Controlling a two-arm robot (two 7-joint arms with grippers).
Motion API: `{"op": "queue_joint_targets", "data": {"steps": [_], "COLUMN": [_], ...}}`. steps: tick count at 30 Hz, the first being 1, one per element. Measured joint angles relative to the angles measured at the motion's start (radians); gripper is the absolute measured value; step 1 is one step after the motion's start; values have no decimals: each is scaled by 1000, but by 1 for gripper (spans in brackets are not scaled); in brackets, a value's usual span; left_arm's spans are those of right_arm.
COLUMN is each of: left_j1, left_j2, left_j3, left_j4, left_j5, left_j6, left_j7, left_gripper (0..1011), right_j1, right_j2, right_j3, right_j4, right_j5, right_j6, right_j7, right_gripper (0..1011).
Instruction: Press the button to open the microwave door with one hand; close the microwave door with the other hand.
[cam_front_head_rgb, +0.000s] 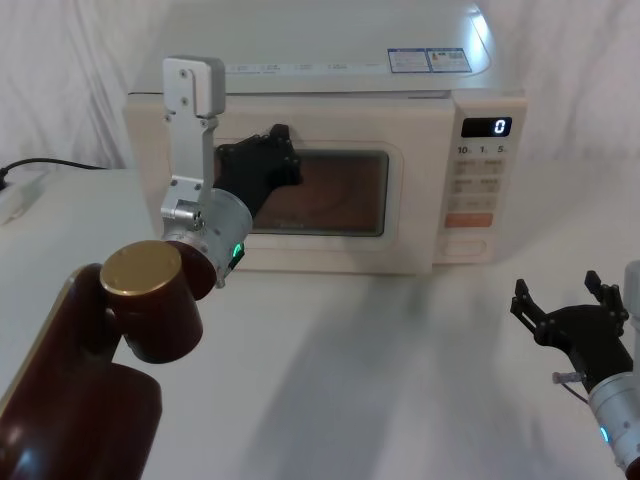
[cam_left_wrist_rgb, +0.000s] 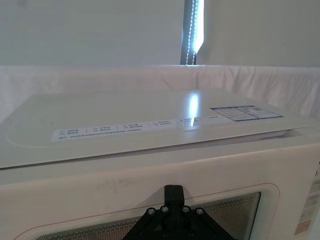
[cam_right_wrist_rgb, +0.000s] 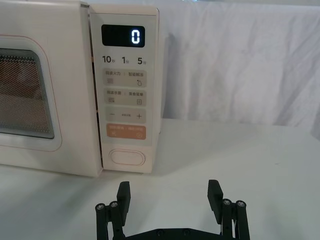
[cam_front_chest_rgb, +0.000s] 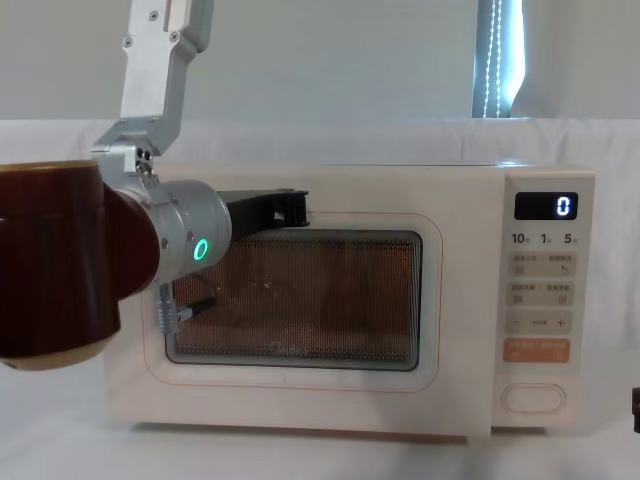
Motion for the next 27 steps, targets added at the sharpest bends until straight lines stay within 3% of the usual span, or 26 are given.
{"op": "queue_joint_targets", "data": {"steps": [27], "left_j1": [-18], "left_j2": [-25], "left_j3": [-12], "left_j4": [37], "left_j5": [31], "left_j6": [-13], "left_j7": [-2], "left_gripper": [0], "right_j1": [0], "right_j2": [0], "right_j3": [0], "right_j4": [0], "right_j5": [0], "right_j6": [0], "right_j7": [0], "right_gripper": [1002]}}
